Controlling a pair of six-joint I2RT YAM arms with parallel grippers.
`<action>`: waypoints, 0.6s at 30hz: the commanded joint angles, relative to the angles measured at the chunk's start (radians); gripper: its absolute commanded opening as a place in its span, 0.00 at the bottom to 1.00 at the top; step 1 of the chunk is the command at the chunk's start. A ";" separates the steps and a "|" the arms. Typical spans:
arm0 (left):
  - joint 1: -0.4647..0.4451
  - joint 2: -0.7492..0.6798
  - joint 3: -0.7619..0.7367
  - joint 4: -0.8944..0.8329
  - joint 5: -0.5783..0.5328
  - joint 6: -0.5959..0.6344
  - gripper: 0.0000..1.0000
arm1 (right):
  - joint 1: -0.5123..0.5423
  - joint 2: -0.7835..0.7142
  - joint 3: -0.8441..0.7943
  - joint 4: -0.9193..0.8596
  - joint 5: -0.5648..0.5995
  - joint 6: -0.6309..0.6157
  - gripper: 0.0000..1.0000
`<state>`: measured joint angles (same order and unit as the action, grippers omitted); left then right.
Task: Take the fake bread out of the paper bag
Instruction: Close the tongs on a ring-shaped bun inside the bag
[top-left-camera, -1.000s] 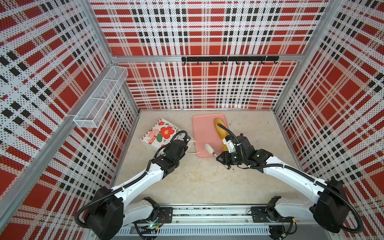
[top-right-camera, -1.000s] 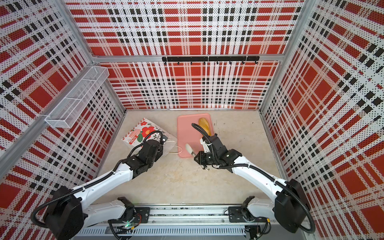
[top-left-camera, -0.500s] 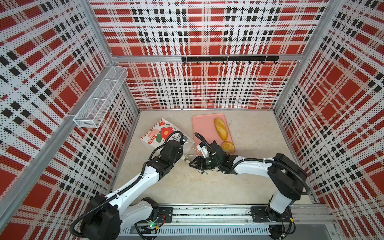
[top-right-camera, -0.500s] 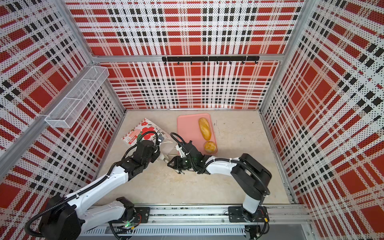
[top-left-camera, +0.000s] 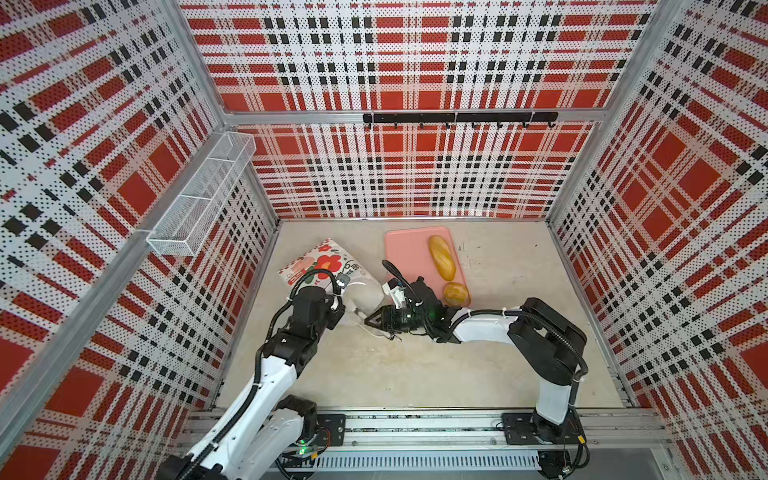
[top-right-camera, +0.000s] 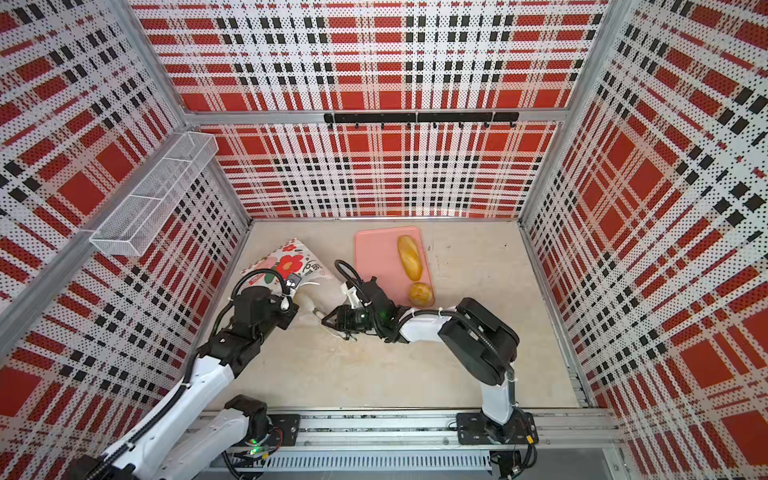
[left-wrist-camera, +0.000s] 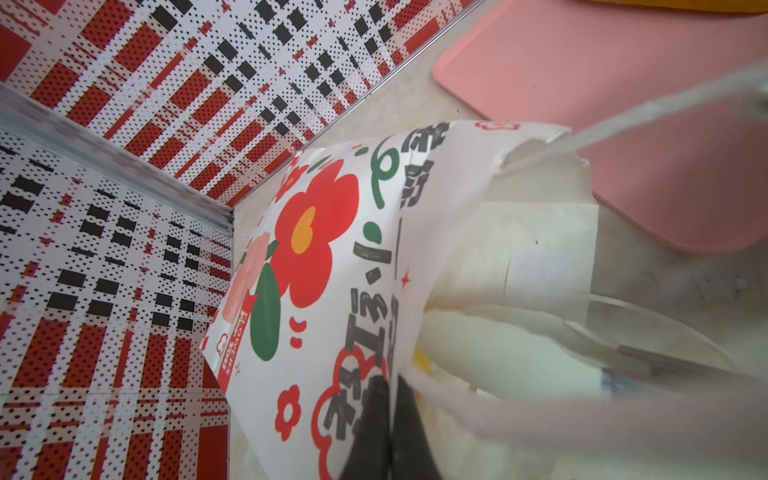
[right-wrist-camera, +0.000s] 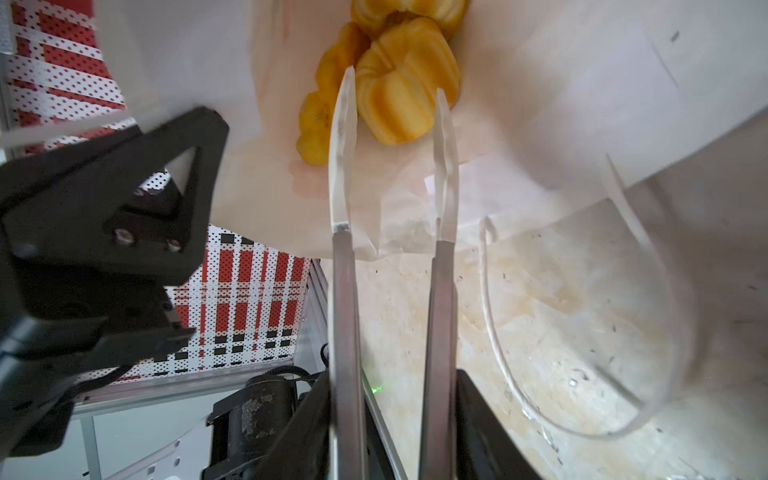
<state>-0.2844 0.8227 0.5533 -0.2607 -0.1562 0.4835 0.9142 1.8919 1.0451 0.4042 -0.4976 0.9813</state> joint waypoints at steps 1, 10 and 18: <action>-0.005 -0.029 -0.025 0.014 0.088 0.038 0.00 | -0.002 0.038 0.054 0.081 -0.016 -0.007 0.48; -0.096 -0.024 -0.038 0.018 0.006 0.018 0.00 | -0.001 0.055 0.059 0.054 0.018 0.059 0.50; -0.110 -0.017 -0.042 0.035 -0.018 -0.014 0.00 | 0.000 0.050 0.058 -0.007 0.039 0.082 0.50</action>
<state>-0.3862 0.8101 0.5137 -0.2615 -0.1665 0.4938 0.9142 1.9423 1.0851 0.3714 -0.4770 1.0454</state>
